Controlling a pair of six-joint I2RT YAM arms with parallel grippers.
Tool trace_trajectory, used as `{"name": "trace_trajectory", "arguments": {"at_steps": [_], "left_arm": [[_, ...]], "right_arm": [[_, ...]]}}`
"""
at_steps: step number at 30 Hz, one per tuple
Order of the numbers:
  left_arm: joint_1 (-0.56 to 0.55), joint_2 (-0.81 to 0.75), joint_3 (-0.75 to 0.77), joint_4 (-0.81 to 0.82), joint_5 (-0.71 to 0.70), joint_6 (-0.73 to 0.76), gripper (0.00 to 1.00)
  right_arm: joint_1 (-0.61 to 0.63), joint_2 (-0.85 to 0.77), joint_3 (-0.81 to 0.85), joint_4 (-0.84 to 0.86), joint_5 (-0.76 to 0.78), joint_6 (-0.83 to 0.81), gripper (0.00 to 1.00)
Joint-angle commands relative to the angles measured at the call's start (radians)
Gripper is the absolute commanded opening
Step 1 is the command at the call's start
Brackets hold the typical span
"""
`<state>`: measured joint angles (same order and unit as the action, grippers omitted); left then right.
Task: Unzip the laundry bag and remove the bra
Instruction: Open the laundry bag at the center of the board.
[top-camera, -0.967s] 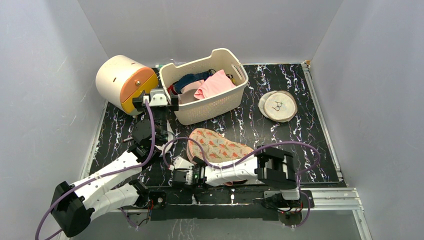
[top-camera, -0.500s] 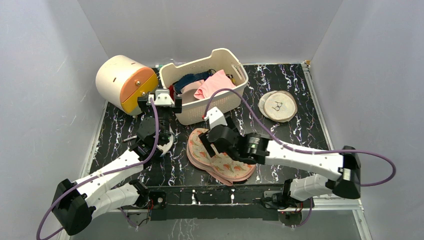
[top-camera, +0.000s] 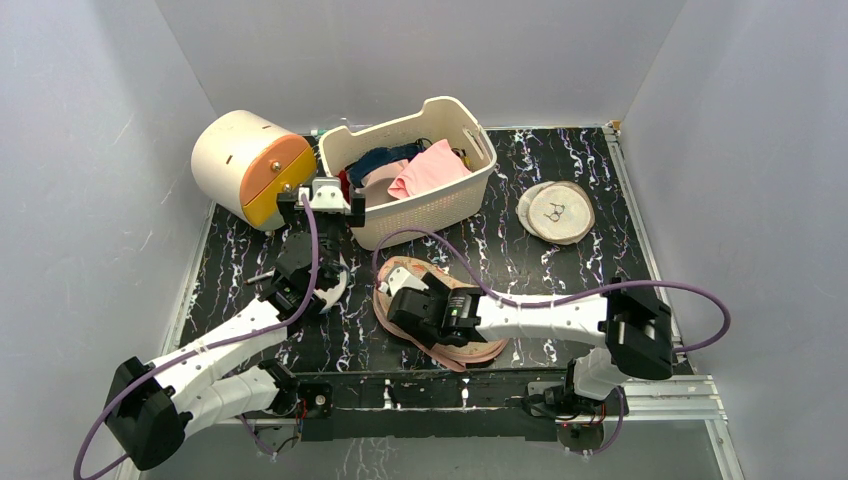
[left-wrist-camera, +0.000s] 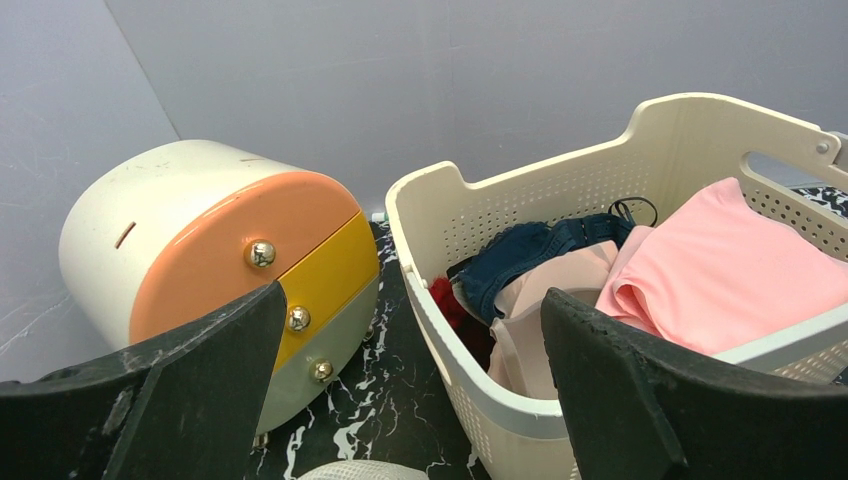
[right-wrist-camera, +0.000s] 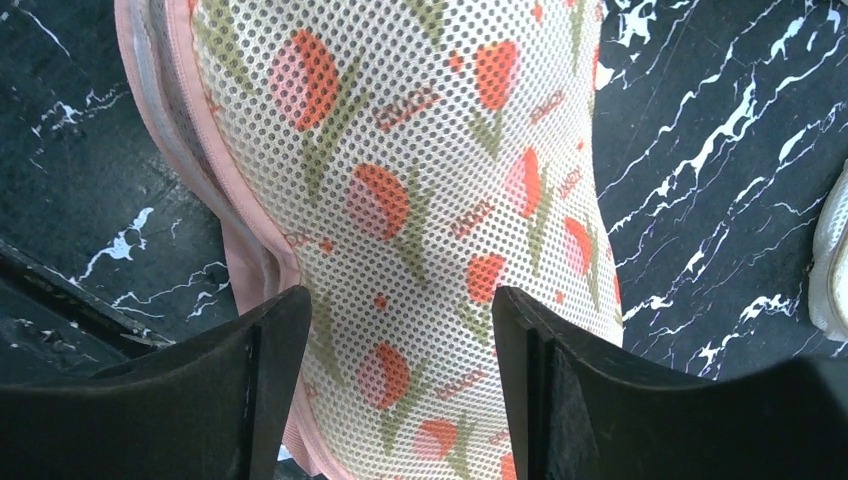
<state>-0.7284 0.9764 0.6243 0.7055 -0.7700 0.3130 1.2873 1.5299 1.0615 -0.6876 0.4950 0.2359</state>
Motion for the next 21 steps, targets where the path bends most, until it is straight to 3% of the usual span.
{"name": "trace_trajectory", "arguments": {"at_steps": [1, 16, 19, 21], "left_arm": [[0.007, -0.002, 0.043, -0.002, 0.02, -0.028, 0.98], [0.009, 0.018, 0.055, -0.028, 0.03, -0.047, 0.98], [0.01, 0.021, 0.057, -0.032, 0.032, -0.048, 0.98], [0.009, 0.024, 0.059, -0.037, 0.03, -0.05, 0.99]], "right_arm": [[0.027, 0.027, 0.003, 0.032, -0.004, -0.008, 0.68], [0.041, 0.135, 0.022, 0.097, 0.017, 0.006, 0.66], [0.043, 0.14, 0.033, 0.068, 0.092, 0.035, 0.43], [0.046, 0.13, 0.038, 0.059, 0.124, 0.042, 0.38]]}}
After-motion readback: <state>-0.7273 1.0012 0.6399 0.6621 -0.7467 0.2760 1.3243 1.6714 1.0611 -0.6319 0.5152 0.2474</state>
